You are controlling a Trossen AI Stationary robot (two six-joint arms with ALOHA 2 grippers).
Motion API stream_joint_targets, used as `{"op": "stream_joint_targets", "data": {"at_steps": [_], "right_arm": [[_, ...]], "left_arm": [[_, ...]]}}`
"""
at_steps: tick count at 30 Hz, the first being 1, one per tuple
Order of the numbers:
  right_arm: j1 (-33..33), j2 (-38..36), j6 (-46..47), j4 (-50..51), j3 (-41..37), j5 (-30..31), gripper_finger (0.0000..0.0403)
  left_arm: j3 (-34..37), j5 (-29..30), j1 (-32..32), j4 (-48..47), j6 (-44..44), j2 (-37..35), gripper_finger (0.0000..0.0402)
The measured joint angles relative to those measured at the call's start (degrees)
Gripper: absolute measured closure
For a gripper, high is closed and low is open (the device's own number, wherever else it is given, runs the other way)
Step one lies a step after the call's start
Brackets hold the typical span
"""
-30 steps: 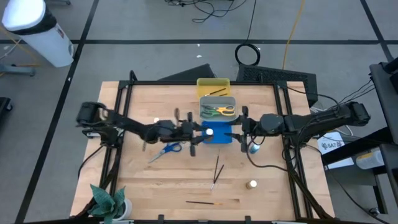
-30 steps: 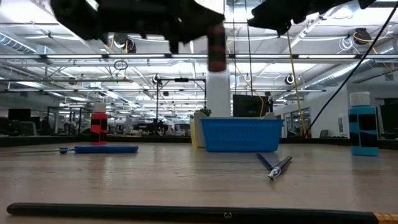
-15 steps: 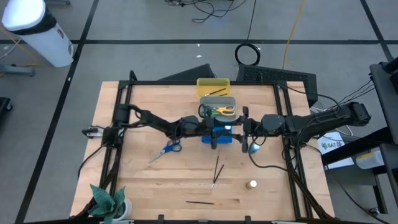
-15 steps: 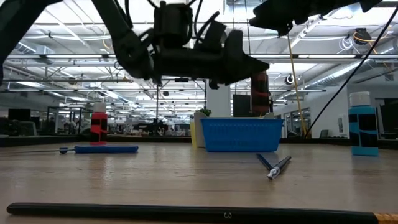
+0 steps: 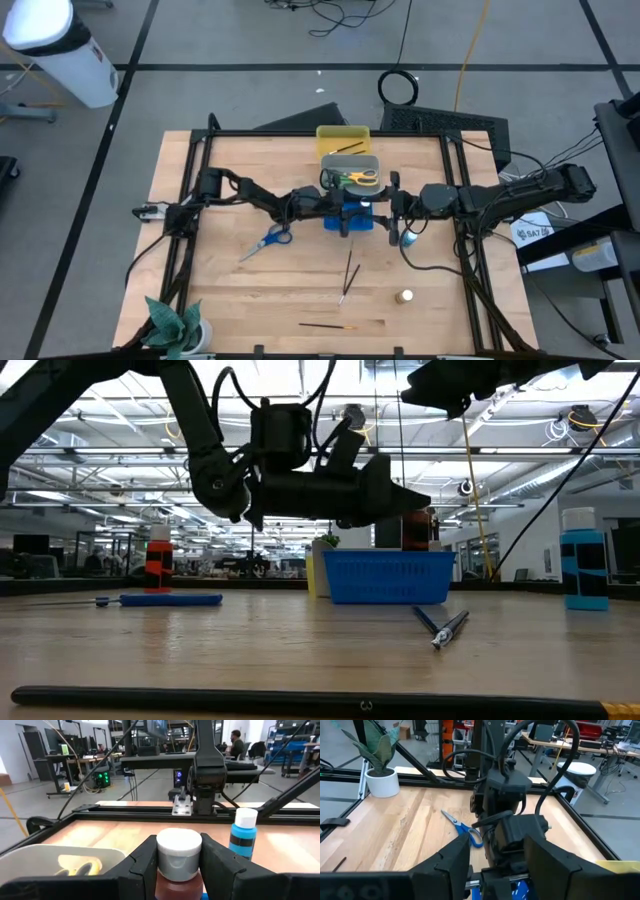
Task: Pick & Place Paint Supplies
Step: Put the brown paint bottle into the blue bin
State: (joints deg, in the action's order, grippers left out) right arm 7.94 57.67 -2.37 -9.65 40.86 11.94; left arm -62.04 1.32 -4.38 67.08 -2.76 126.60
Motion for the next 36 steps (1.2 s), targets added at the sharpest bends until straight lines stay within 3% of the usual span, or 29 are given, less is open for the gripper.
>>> {"op": "stream_joint_targets", "data": {"at_steps": [6, 21, 28, 36], "right_arm": [[0.0, 0.0, -0.4, -0.4, 0.0, 0.0, 0.0232], [0.0, 0.0, -0.5, -1.5, 0.0, 0.0, 0.0232], [0.0, 0.0, -0.5, -1.7, 0.0, 0.0, 0.0232], [0.0, 0.0, -0.5, -1.6, 0.1, 0.0, 0.0232]], "left_arm": [[0.0, 0.0, -0.1, -0.9, -3.6, -0.1, 0.0279], [0.0, 0.0, -0.4, -7.4, -3.4, -0.1, 0.0279], [0.0, 0.3, -0.6, -5.7, -1.9, 1.5, 0.0279], [0.0, 2.2, -0.9, -5.9, 0.3, 1.7, 0.0186]]}}
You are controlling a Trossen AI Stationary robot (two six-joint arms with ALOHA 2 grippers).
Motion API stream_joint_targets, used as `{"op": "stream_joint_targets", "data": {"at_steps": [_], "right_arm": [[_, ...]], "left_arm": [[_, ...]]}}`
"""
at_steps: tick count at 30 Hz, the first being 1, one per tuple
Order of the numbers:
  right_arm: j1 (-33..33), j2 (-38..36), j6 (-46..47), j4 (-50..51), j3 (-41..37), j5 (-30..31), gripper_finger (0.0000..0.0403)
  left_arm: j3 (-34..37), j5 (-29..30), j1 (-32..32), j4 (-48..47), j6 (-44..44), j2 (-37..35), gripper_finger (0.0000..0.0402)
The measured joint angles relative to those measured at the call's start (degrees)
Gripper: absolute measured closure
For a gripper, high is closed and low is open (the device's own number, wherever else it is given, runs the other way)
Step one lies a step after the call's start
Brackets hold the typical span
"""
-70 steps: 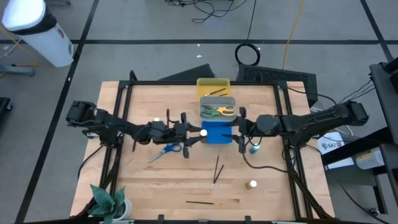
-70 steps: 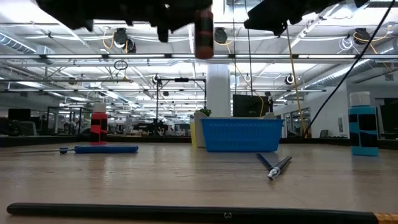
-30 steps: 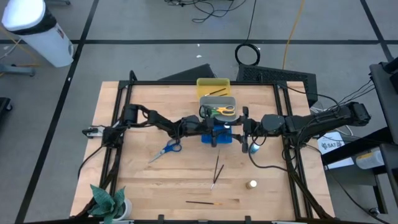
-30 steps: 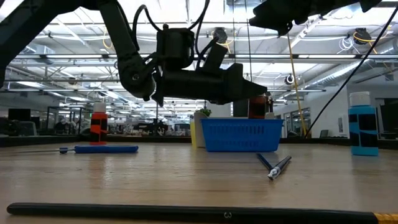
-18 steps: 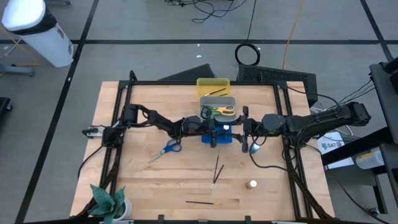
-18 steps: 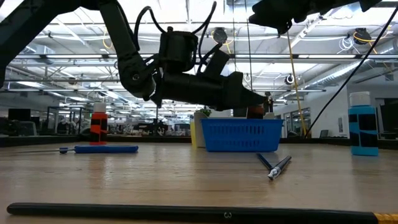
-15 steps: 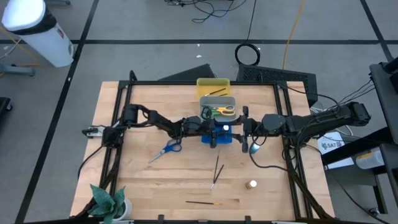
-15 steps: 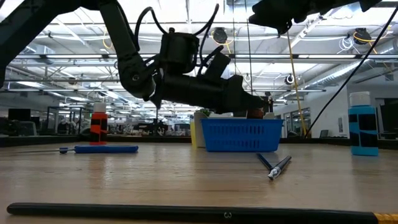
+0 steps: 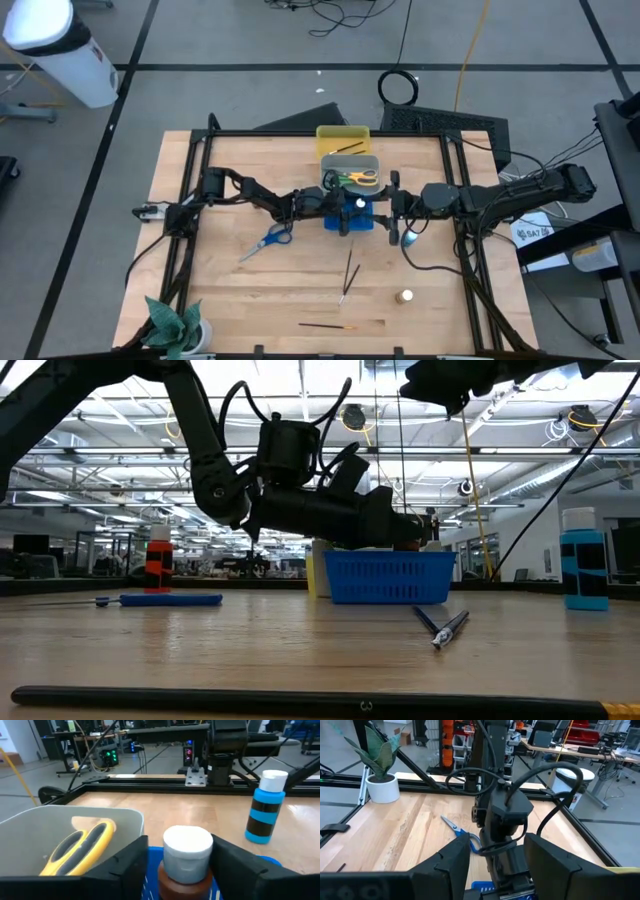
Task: Pick & Place Paint Supplies
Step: Put the brown paint bottle into the blue bin, then put the bottom gold paint brush into the yellow bin
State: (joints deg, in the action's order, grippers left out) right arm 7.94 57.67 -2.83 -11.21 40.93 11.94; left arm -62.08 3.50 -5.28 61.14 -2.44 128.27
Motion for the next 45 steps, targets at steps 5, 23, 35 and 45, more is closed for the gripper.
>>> {"op": "stream_joint_targets", "data": {"at_steps": [5, 23, 35, 45], "right_arm": [[0.0, 0.0, 0.0, 0.4, 0.0, 0.0, 0.0232], [0.0, 0.0, 0.2, 0.4, -0.4, 0.0, 0.0232], [0.0, 0.0, 0.9, 0.7, -0.4, 0.0, 0.0232], [0.3, 0.8, 6.0, 1.1, -0.5, -7.8, 0.0232]], "left_arm": [[0.0, 0.1, 0.0, -0.6, 0.1, -0.1, 0.016], [0.1, 0.1, 0.6, -29.8, 1.5, -20.9, 0.0156], [1.9, 4.2, 11.0, -80.7, 30.0, -37.1, 0.0156], [5.2, -3.3, 21.9, -56.7, 20.3, -24.8, 0.0156]]}}
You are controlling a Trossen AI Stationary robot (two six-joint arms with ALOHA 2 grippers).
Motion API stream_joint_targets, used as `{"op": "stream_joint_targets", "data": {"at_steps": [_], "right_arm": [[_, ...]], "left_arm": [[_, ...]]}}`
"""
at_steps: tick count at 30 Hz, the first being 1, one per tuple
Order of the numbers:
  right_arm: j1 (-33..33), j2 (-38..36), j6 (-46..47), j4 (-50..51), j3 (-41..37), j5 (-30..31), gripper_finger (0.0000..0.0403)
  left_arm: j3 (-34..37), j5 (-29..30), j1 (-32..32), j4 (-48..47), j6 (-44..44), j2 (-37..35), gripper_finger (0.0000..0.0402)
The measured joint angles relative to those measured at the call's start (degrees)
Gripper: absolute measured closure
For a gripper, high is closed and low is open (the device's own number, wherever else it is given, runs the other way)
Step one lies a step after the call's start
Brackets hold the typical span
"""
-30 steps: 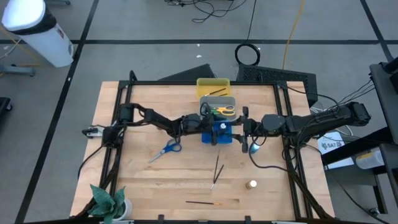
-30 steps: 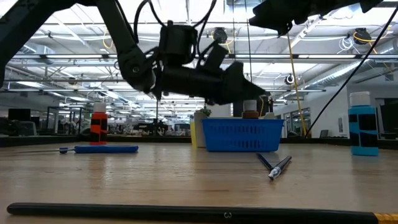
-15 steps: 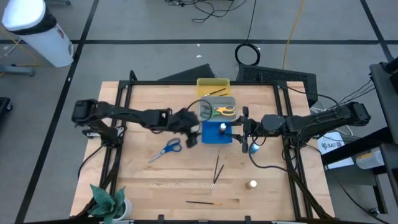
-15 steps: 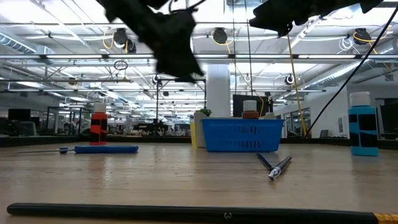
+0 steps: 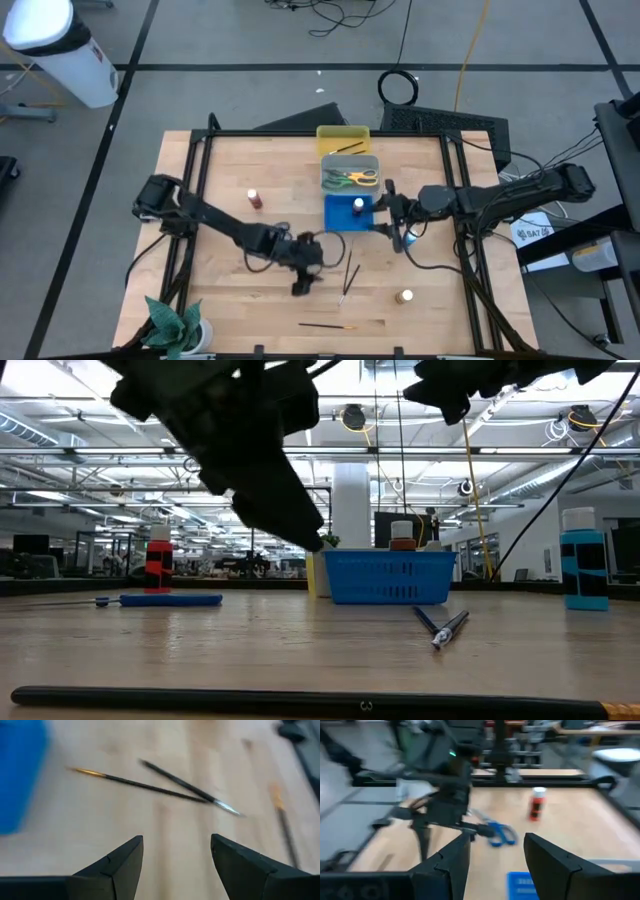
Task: Pick & Place Paint Supplies
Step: Put the bottom gold paint brush into the yellow bin
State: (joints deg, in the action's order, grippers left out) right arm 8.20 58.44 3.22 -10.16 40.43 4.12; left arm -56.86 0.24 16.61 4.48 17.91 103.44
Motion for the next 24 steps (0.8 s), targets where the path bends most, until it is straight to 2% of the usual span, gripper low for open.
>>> {"op": "stream_joint_targets", "data": {"at_steps": [3, 7, 10, 13, 16, 20, 24], "right_arm": [[0.9, 0.7, 0.6, -0.1, 0.0, -2.9, 0.0232], [3.2, 2.5, 0.6, -0.7, 0.0, -2.7, 0.0232], [7.5, 6.1, 0.6, -3.4, 0.0, -2.4, 0.0232], [14.7, 11.9, 1.3, -8.1, 1.6, 2.2, 0.0235], [21.0, 19.1, 3.9, -3.2, 9.5, 8.7, 0.0251], [27.9, 30.8, 9.1, 10.5, 23.9, 16.5, 0.0289], [31.9, 43.6, 13.4, 21.5, 36.6, 16.6, 0.0339]], "left_arm": [[0.0, -4.8, 1.7, -0.3, 0.5, 1.6, 0.0156], [0.0, -8.1, 4.3, -0.4, 3.7, 2.0, 0.0156], [0.0, -7.4, 6.4, -0.3, 5.9, 2.0, 0.0156], [0.0, -2.8, 8.7, 0.1, 6.2, 2.0, 0.0156], [0.0, 3.5, 10.6, -1.3, 6.4, 2.0, 0.0156], [0.0, 9.2, 12.0, -1.2, 8.5, 2.0, 0.0156], [0.0, 13.2, 12.4, -1.2, 10.3, 2.0, 0.0156]]}}
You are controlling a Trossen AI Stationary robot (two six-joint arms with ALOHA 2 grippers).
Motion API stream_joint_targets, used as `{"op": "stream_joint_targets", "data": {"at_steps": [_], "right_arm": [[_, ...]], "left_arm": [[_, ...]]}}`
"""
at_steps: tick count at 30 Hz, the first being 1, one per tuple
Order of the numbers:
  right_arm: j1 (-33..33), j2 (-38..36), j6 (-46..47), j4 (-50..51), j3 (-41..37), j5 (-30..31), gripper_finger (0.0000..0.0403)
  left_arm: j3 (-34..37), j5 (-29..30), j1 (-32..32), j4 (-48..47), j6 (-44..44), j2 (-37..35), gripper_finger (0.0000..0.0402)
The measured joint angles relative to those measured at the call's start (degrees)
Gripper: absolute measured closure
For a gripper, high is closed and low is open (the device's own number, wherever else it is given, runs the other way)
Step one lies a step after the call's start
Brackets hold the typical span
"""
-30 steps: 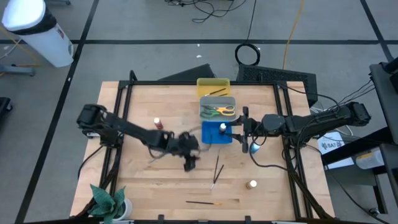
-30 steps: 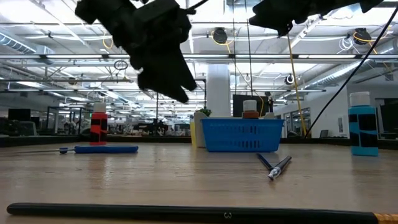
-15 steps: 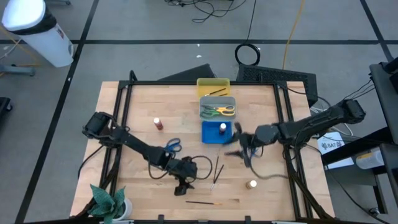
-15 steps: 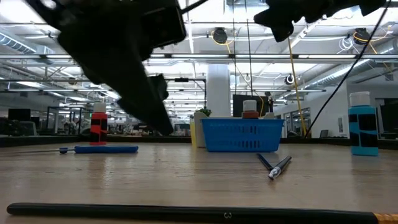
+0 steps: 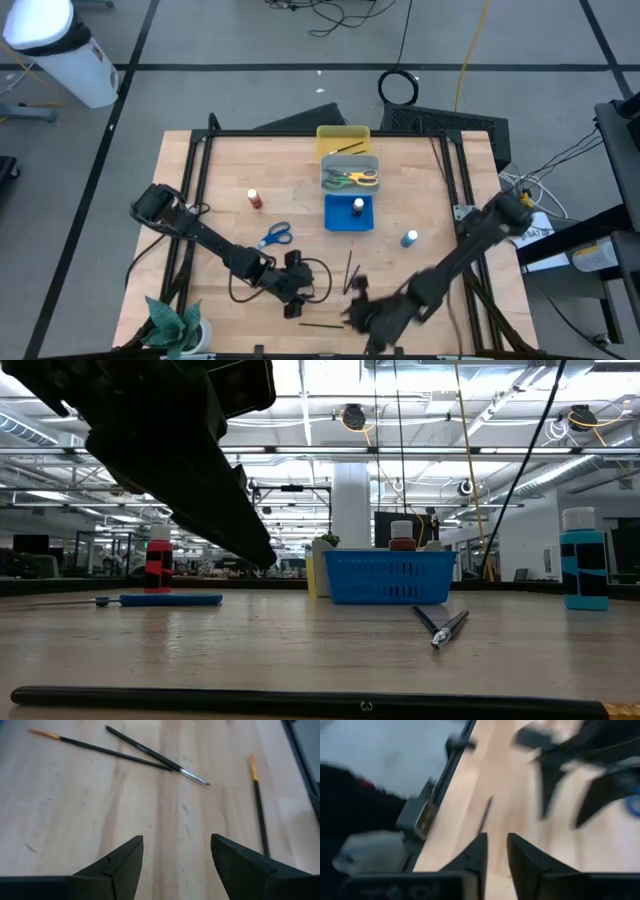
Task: Pick & Place Paint Supplies
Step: Put the bottom gold paint brush into the yellow bin
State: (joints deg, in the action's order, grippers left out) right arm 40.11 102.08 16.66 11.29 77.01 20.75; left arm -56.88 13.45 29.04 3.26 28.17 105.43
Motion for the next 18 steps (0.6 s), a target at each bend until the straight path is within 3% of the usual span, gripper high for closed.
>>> {"op": "stream_joint_targets", "data": {"at_steps": [4, 6, 18], "right_arm": [[1.8, 9.7, 3.4, 11.0, 10.1, -0.1, 0.0391], [2.0, 12.5, 6.2, 14.7, 12.8, -0.2, 0.0398], [1.9, 19.9, 13.2, 17.6, 13.2, -7.6, 0.0402]], "left_arm": [[0.0, 2.5, 0.1, 0.0, 1.2, 0.0, 0.0156], [0.0, 2.7, 0.0, 0.0, 2.6, 0.0, 0.0156], [0.0, 3.6, 2.2, 0.0, 8.5, 0.0, 0.0156]]}}
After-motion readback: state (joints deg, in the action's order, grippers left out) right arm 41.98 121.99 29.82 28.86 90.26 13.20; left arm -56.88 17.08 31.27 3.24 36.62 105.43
